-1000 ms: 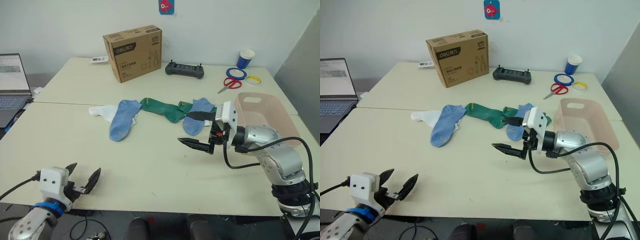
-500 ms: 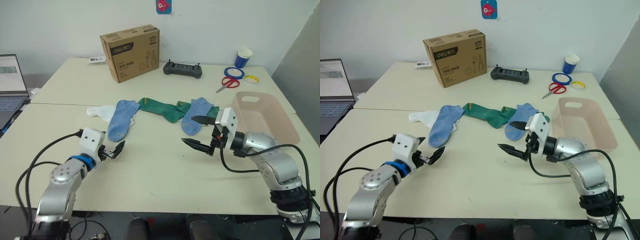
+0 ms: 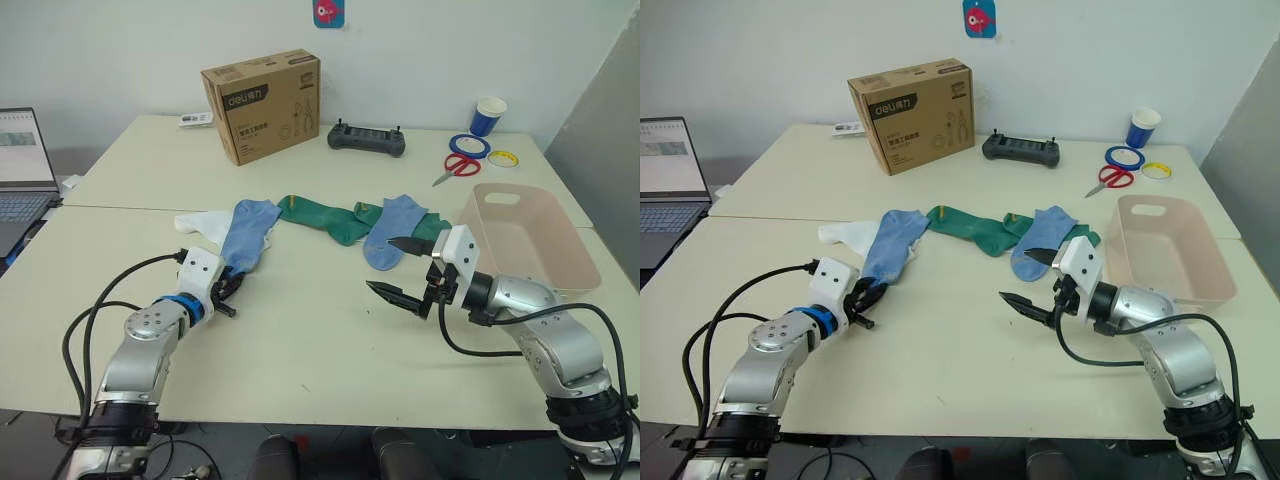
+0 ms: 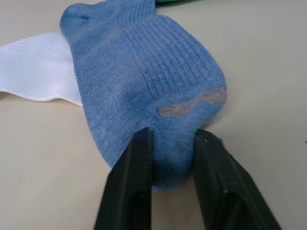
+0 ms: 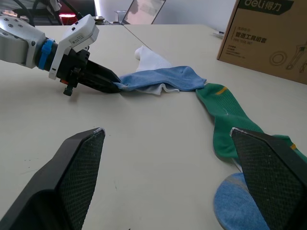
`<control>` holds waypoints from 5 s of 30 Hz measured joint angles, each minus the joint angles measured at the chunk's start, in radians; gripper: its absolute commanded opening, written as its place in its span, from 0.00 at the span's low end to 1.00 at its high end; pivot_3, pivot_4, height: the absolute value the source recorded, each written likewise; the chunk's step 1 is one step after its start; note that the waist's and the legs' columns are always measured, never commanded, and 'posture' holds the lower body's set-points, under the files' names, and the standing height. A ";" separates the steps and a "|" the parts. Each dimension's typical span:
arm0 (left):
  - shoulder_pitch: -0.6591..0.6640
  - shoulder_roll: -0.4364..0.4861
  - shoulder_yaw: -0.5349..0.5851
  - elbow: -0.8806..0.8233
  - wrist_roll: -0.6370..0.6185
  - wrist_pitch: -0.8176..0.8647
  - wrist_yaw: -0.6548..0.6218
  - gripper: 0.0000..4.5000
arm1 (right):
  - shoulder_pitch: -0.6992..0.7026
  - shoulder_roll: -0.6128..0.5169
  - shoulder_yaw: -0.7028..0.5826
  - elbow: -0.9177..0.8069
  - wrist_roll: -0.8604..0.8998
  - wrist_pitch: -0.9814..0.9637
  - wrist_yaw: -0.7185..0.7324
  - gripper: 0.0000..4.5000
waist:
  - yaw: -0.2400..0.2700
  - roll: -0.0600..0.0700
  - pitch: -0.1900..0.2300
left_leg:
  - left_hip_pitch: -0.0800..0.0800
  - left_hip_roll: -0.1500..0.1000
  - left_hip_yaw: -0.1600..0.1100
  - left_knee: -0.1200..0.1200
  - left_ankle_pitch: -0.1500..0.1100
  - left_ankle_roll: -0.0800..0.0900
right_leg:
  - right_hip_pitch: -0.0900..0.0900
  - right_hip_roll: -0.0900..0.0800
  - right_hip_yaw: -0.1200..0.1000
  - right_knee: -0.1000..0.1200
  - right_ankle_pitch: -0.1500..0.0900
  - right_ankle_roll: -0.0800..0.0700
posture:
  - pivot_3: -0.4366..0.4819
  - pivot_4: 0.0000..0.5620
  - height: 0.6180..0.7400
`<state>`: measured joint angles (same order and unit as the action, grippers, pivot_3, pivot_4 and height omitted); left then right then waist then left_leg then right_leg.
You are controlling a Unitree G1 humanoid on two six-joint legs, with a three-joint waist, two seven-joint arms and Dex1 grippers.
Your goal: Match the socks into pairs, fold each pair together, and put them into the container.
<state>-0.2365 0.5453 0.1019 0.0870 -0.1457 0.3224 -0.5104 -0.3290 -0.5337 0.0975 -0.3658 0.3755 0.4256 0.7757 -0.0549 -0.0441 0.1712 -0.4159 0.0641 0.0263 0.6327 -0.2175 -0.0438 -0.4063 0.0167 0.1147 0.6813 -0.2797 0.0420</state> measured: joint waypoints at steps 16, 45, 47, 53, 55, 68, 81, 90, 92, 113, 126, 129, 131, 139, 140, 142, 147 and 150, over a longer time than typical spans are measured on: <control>0.166 0.164 -0.082 -0.593 -0.315 0.368 -0.288 0.00 | 0.003 0.029 -0.040 0.058 0.006 0.000 -0.030 1.00 | 0.000 0.001 0.001 | 0.000 -0.001 0.000 0.001 0.000 0.000 | 0.001 -0.001 0.000 0.000 -0.002 0.004 | 0.48 0.27 1.00; -0.104 0.092 -0.076 -0.096 -0.265 0.276 -0.250 1.00 | 0.128 -0.055 -0.035 -0.037 0.198 0.467 -0.034 1.00 | 0.001 0.002 0.001 | -0.001 0.000 -0.001 0.002 0.000 0.000 | 0.001 0.001 0.000 0.000 -0.002 0.004 | 0.48 0.27 1.00; -0.134 0.064 -0.079 -0.033 -0.231 0.231 -0.239 1.00 | 0.114 -0.047 -0.033 -0.051 0.246 0.558 -0.043 1.00 | 0.002 0.002 0.001 | -0.001 0.000 -0.001 0.002 0.000 0.000 | 0.001 0.000 0.000 0.000 -0.002 0.004 | 0.48 0.27 1.00; -0.194 -0.005 -0.108 0.088 -0.181 0.166 -0.239 1.00 | 0.045 0.056 -0.028 -0.015 0.343 0.769 -0.119 1.00 | 0.002 0.002 0.001 | -0.002 0.000 -0.001 0.002 0.000 0.000 | 0.000 0.001 0.000 0.000 -0.002 0.004 | 0.48 0.27 1.00; -0.200 -0.004 -0.109 0.109 -0.166 0.162 -0.246 1.00 | 0.029 0.064 -0.026 0.006 0.351 0.805 -0.129 1.00 | 0.000 0.002 0.000 | -0.001 0.000 -0.001 0.002 0.000 0.000 | 0.000 0.001 0.000 0.000 -0.002 0.004 | 0.48 0.27 1.00; -0.148 -0.001 -0.108 0.044 -0.154 0.209 -0.264 0.17 | -0.027 0.177 -0.018 0.122 0.371 0.878 -0.165 0.32 | -0.003 0.002 0.000 | -0.002 0.000 -0.003 0.002 0.000 0.000 | 0.000 0.001 -0.001 0.000 -0.002 0.004 | 0.48 0.27 1.00; 0.081 -0.023 -0.001 -0.351 -0.302 0.490 -0.144 0.00 | -0.064 -0.011 -0.043 0.204 0.391 0.845 -0.015 0.01 | -0.004 0.002 0.001 | -0.002 -0.001 -0.002 0.002 0.000 0.000 | 0.000 0.000 0.000 0.000 -0.003 0.005 | 0.48 0.27 1.00; 0.242 -0.189 0.049 -0.639 -0.443 0.669 0.064 0.00 | -0.146 -0.124 0.011 0.312 0.353 0.785 0.139 0.01 | -0.004 0.002 0.001 | -0.001 -0.001 -0.003 0.003 0.000 0.000 | 0.001 0.000 -0.001 0.000 -0.003 0.006 | 0.48 0.27 1.00; 0.245 -0.221 0.039 -0.639 -0.410 0.627 0.115 0.00 | -0.161 -0.128 0.031 0.336 0.340 0.778 0.150 0.01 | -0.004 0.002 0.001 | -0.001 -0.001 -0.003 0.003 0.000 0.000 | 0.001 0.000 0.000 0.000 -0.002 0.007 | 0.48 0.27 1.00; 0.175 0.043 0.088 -0.393 -0.438 0.485 -0.153 0.99 | 0.005 -0.143 -0.111 0.152 0.397 0.870 0.075 0.62 | -0.004 0.002 0.001 | -0.002 -0.001 -0.001 0.003 0.000 0.000 | 0.000 0.000 0.000 -0.001 -0.004 0.005 | 0.48 0.27 1.00; 0.035 0.044 -0.037 -0.192 -0.321 0.354 -0.242 0.65 | 0.059 0.072 -0.162 0.070 0.432 0.906 -0.147 0.32 | -0.004 0.002 0.001 | -0.002 -0.001 -0.001 0.002 0.000 0.000 | 0.000 0.000 0.000 -0.001 -0.003 0.006 | 0.48 0.27 1.00; 0.037 0.044 -0.038 -0.194 -0.323 0.358 -0.245 0.43 | 0.052 0.078 -0.173 0.076 0.435 0.904 -0.159 0.08 | -0.004 0.002 0.001 | -0.002 -0.001 -0.001 0.002 0.000 0.000 | 0.000 0.000 0.000 -0.001 -0.003 0.006 | 0.48 0.27 1.00; 0.039 0.043 -0.037 -0.196 -0.325 0.365 -0.244 0.28 | 0.052 0.075 -0.182 0.076 0.437 0.904 -0.164 0.00 | -0.004 0.002 0.001 | -0.002 -0.001 -0.001 0.002 0.000 0.000 | 0.000 0.000 0.000 -0.001 -0.003 0.006 | 0.48 0.27 1.00; 0.166 -0.003 0.003 -0.351 -0.371 0.420 -0.167 0.00 | 0.055 -0.027 -0.175 0.104 0.441 0.887 -0.095 0.00 | -0.005 0.002 0.001 | -0.002 -0.001 0.000 0.001 0.000 0.000 | -0.001 0.000 0.001 -0.002 -0.003 0.006 | 0.48 0.27 1.00; 0.188 -0.010 0.015 -0.377 -0.383 0.435 -0.150 0.00 | 0.055 -0.048 -0.171 0.110 0.442 0.884 -0.074 0.00 | -0.005 0.002 0.001 | -0.002 -0.001 -0.001 0.000 0.000 0.000 | -0.001 0.000 0.001 -0.002 -0.003 0.006 | 0.48 0.27 1.00; 0.220 -0.036 0.039 -0.431 -0.407 0.457 -0.112 0.00 | 0.051 -0.085 -0.161 0.124 0.442 0.874 -0.034 0.00 | -0.004 0.002 0.001 | -0.002 -0.001 -0.001 0.000 0.000 0.000 | -0.001 0.000 0.000 -0.002 -0.003 0.006 | 0.48 0.27 1.00; 0.296 -0.103 0.067 -0.592 -0.471 0.521 -0.003 0.00 | 0.019 -0.161 -0.124 0.201 0.430 0.840 0.063 0.00 | -0.005 0.002 0.001 | -0.001 -0.001 0.000 0.001 0.000 0.000 | 0.000 -0.001 0.002 -0.002 -0.003 0.006 | 0.48 0.27 1.00; 0.321 -0.127 0.066 -0.623 -0.489 0.545 0.044 0.00 | -0.010 -0.175 -0.090 0.258 0.404 0.806 0.100 0.00 | -0.005 0.002 0.001 | -0.001 -0.001 -0.001 0.001 0.000 0.000 | 0.000 0.000 0.001 -0.002 -0.003 0.006 | 0.48 0.27 1.00</control>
<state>0.0845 0.4183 0.1677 -0.5365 -0.6343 0.8676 -0.4665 -0.3387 -0.7082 0.0070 -0.1078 0.7798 1.2319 0.8761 -0.0603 -0.0422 0.1722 -0.4166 0.0630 0.0254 0.6334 -0.2176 -0.0435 -0.4064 0.0166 0.1158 0.6795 -0.2827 0.0483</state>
